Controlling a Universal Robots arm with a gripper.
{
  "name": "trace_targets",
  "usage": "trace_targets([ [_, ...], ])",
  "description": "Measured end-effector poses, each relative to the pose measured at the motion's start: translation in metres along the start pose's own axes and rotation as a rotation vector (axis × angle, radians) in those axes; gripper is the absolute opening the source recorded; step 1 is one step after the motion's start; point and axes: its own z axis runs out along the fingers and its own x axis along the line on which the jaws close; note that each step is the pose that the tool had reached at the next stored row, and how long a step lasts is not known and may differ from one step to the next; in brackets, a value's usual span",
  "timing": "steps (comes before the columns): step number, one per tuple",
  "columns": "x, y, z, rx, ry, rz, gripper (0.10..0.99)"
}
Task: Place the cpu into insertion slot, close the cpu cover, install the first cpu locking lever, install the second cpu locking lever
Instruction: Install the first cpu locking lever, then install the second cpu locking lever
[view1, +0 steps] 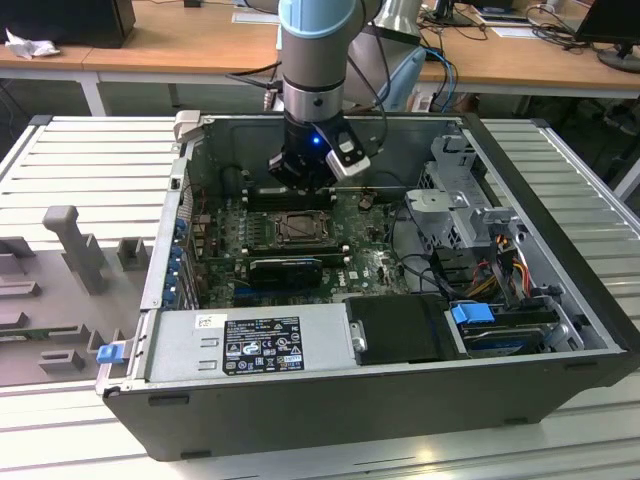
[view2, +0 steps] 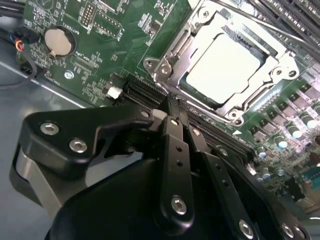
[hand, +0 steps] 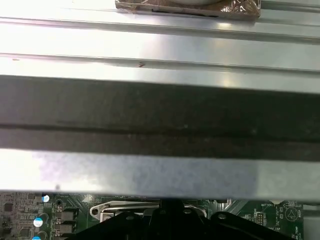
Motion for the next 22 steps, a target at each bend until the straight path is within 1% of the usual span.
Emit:
trace_targets([
  [10, 0.0002, -0.0044, -0.0005, 0.000, 0.0000, 0.000, 0.106],
  [14, 0.0003, -0.0081, -0.0009, 0.000, 0.0000, 0.000, 0.106],
  [22, 0.0002, -0.0094, -0.0029, 0.000, 0.0001, 0.000, 0.106],
])
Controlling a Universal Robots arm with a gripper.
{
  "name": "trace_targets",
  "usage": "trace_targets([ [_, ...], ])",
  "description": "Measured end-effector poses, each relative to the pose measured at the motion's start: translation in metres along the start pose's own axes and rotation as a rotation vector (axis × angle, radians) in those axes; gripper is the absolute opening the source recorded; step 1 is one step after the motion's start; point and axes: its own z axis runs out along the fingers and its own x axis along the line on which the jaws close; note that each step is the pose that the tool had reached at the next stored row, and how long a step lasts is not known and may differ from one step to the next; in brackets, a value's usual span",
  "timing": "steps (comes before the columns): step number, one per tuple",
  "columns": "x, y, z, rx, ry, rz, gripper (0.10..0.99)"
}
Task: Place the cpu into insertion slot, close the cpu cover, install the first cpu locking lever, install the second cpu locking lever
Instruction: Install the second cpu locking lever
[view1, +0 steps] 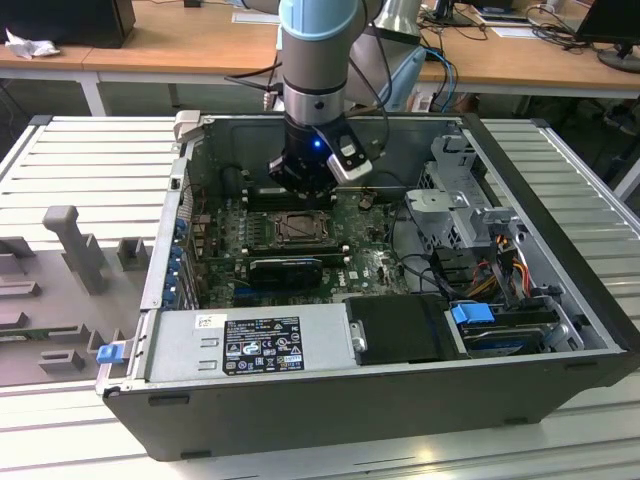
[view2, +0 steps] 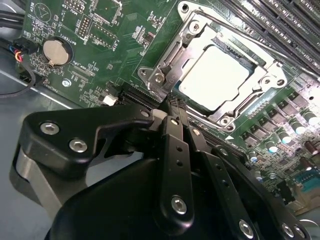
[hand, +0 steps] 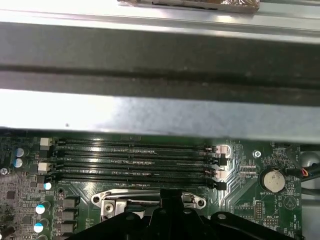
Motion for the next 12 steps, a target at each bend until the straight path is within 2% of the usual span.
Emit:
trace_targets([
  [3, 0.0002, -0.0037, -0.0003, 0.000, -0.0001, 0.000, 0.106],
  [9, 0.0000, -0.0043, -0.0047, 0.000, -0.0001, 0.000, 0.106],
  [12, 0.0001, -0.0073, -0.0050, 0.000, -0.0001, 0.000, 0.106],
])
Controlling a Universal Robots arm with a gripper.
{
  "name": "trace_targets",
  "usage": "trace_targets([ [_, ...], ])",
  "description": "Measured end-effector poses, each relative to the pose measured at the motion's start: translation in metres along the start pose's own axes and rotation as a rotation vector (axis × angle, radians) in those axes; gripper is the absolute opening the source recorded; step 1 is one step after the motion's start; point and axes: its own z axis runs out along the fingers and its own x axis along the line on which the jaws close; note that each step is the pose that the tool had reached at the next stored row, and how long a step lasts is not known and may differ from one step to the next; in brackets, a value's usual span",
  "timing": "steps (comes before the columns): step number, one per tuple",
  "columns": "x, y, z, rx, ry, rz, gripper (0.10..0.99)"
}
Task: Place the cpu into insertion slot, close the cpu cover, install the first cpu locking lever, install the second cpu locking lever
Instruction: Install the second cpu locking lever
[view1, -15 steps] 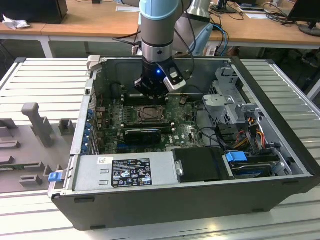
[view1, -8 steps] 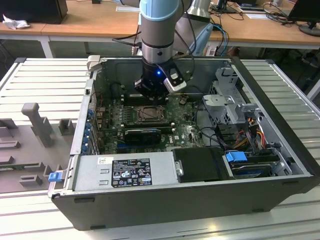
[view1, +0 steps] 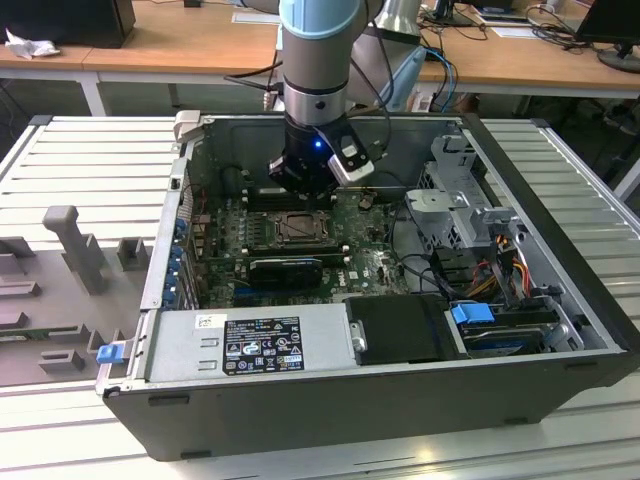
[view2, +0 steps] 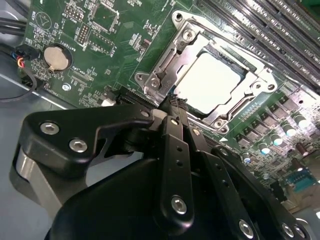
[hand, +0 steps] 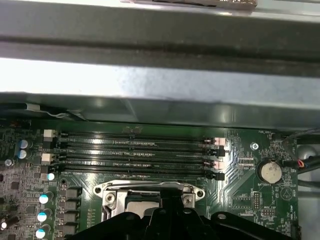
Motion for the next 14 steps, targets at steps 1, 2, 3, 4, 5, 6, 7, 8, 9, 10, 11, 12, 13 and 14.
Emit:
trace_targets([
  [1, 0.0000, -0.0007, 0.0000, 0.000, 0.0000, 0.000, 0.106],
  [2, 0.0001, -0.0018, 0.0001, 0.000, 0.0000, 0.000, 0.106],
  [3, 0.0000, -0.0029, 0.0004, 0.000, 0.0000, 0.000, 0.106],
  [4, 0.0000, -0.0039, 0.0006, 0.000, 0.0000, 0.000, 0.106],
  [5, -0.0001, -0.0055, 0.0007, 0.000, 0.0000, 0.000, 0.106],
  [6, -0.0001, -0.0068, 0.0006, 0.000, 0.0000, 0.000, 0.106],
  [7, -0.0001, -0.0072, 0.0005, 0.000, -0.0001, 0.000, 0.106],
  [8, 0.0000, -0.0074, 0.0001, 0.000, 0.0001, 0.000, 0.106],
  [9, -0.0001, -0.0075, -0.0007, 0.000, 0.0001, 0.000, 0.106],
  [10, -0.0002, -0.0074, -0.0016, 0.000, 0.0000, 0.000, 0.106],
  [11, -0.0002, -0.0075, -0.0024, 0.000, 0.0000, 0.000, 0.106],
  [12, -0.0003, -0.0081, -0.0024, 0.000, -0.0001, 0.000, 0.106],
  [13, -0.0002, -0.0092, -0.0026, 0.000, -0.0001, 0.000, 0.106],
  [14, -0.0001, -0.0101, -0.0027, 0.000, 0.0000, 0.000, 0.106],
])
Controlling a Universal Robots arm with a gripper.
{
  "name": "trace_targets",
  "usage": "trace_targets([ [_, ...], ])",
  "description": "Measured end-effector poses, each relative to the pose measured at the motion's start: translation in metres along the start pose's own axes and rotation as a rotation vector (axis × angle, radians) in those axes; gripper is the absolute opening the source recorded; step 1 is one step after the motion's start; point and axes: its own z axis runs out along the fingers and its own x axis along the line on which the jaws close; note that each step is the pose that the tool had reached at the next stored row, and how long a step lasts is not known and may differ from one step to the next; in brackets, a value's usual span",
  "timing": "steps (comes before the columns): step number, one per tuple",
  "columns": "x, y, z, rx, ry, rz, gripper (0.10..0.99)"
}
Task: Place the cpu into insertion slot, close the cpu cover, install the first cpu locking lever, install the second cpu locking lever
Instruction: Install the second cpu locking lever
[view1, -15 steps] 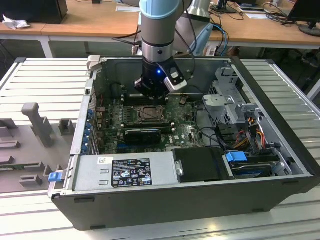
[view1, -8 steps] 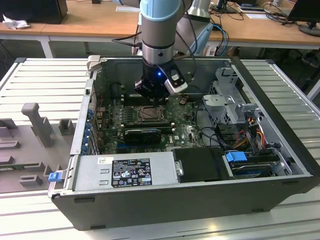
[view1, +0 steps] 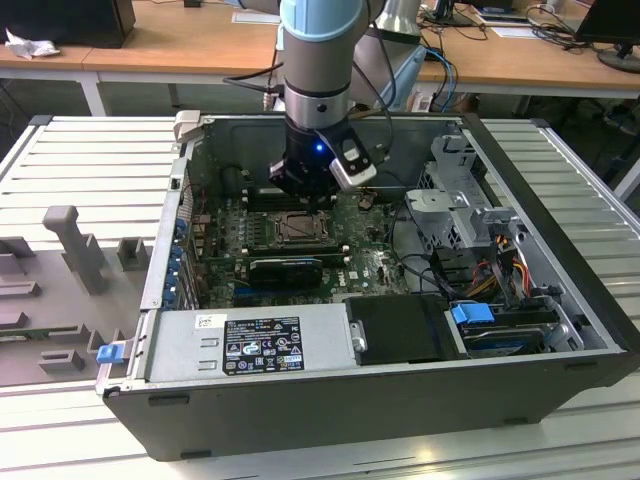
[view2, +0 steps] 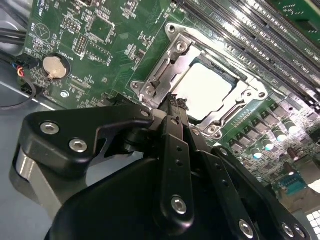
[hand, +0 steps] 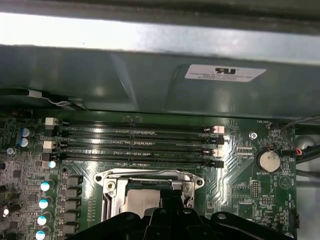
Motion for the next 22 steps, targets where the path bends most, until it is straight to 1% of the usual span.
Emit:
trace_targets([
  [9, 0.0003, -0.0065, -0.0005, 0.000, 0.0000, 0.000, 0.106],
  [16, 0.0006, -0.0166, -0.0016, 0.000, 0.0000, 0.000, 0.106],
  [19, 0.0006, -0.0174, -0.0039, 0.000, 0.0000, 0.000, 0.106],
  [22, 0.0006, -0.0192, -0.0042, 0.000, 0.0000, 0.000, 0.106],
])
